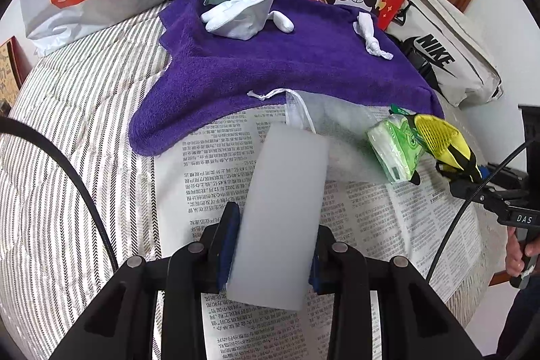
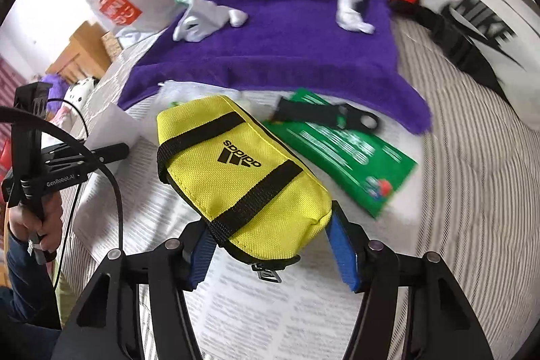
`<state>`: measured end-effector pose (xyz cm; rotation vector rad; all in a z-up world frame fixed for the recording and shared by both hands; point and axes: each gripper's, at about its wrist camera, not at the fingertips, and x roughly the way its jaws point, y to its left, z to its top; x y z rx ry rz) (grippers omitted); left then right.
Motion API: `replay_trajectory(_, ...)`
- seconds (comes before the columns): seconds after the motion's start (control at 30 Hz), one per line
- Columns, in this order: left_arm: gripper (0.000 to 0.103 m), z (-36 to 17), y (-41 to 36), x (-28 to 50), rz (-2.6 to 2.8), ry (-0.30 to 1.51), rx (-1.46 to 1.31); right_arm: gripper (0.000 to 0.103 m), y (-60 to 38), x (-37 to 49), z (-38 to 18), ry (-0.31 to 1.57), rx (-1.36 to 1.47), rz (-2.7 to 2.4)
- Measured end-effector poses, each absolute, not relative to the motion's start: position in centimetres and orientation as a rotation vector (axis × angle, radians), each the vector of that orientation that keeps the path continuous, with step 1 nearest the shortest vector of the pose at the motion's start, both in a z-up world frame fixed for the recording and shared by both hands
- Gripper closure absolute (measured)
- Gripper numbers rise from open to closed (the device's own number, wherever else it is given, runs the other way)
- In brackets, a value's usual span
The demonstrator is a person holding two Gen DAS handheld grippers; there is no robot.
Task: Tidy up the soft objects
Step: 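Carry the yellow pouch and white sponge over the purple towel with both grippers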
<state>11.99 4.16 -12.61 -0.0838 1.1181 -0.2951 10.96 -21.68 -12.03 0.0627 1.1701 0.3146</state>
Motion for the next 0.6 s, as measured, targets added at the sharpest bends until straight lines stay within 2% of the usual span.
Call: replay_trajectory(0.6, 0.071, -10.2, 5.5, 11.6, -0.261, 1.093, -0.111, 0.043, -22.9, 10.6, -9.4, 1.092, 0.121, 0.314)
